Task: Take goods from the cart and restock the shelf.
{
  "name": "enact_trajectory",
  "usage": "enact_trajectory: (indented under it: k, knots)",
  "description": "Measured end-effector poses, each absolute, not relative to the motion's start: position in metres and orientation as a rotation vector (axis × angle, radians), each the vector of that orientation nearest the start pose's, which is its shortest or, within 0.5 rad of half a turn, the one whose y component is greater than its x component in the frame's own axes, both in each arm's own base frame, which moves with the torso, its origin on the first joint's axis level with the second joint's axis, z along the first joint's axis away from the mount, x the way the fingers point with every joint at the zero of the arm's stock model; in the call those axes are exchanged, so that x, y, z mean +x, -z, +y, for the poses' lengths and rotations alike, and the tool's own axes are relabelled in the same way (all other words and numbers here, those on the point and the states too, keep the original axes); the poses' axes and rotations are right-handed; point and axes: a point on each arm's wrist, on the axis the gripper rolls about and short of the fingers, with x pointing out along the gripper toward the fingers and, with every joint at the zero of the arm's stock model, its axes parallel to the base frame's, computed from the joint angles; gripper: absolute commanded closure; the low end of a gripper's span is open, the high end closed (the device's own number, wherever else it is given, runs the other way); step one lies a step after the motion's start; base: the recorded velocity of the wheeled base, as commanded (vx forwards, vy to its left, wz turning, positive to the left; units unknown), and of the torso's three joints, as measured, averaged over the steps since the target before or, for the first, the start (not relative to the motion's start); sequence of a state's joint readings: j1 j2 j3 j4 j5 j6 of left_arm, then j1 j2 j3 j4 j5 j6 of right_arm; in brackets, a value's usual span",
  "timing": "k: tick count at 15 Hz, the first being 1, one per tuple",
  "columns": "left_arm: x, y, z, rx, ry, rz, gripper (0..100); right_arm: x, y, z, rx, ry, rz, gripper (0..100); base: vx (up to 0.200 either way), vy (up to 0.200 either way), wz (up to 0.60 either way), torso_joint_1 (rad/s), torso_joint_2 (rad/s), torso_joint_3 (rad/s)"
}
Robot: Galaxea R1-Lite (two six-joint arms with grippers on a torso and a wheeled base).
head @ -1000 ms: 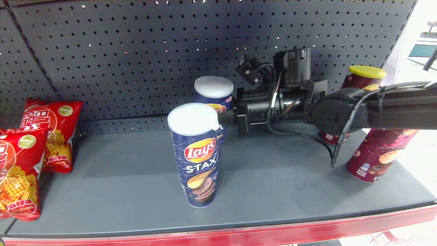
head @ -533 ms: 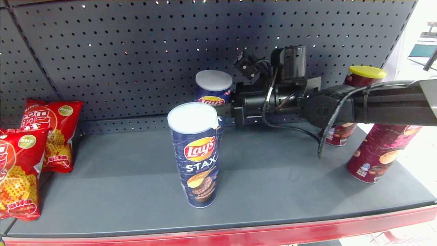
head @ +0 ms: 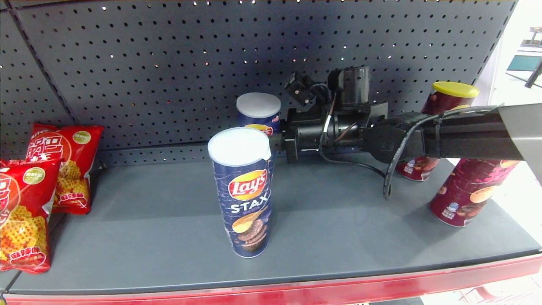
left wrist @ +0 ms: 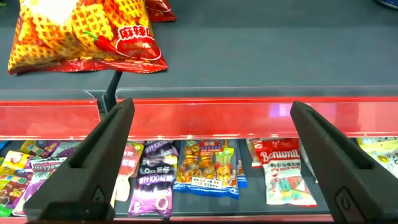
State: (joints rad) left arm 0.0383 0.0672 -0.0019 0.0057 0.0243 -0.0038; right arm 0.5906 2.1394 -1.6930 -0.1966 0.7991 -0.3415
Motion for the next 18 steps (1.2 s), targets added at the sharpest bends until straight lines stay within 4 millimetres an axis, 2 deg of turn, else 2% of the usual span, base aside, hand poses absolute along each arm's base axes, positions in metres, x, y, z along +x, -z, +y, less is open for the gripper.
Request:
enact_trajectory:
  k: [1, 7, 10, 13, 18]
  knots:
    - [-0.018, -0.077, 0.0, -0.004, -0.062, 0.071, 0, 0.361, -0.22, 0.261, -0.255, -1.411, 0.035, 0, 0.0, 0.0, 0.0, 0.0, 0.0, 0.0]
    - [-0.018, -0.077, 0.0, -0.005, -0.062, 0.071, 0, 0.364, -0.213, 0.262, -0.251, -1.414, 0.06, 0, 0.0, 0.0, 0.0, 0.0, 0.0, 0.0]
    - [-0.018, -0.077, 0.0, -0.005, -0.063, 0.071, 0, 0.364, -0.215, 0.253, -0.25, -1.398, 0.061, 0, 0.0, 0.0, 0.0, 0.0, 0.0, 0.0]
    - [-0.018, -0.077, 0.0, -0.005, -0.062, 0.071, 0, 0.361, -0.213, 0.233, -0.244, -1.368, 0.102, 0, 0.0, 0.0, 0.0, 0.0, 0.0, 0.0]
    - [-0.018, -0.077, 0.0, -0.005, -0.062, 0.071, 0, 0.334, -0.21, 0.184, -0.24, -1.318, 0.17, 0, 0.0, 0.0, 0.0, 0.0, 0.0, 0.0]
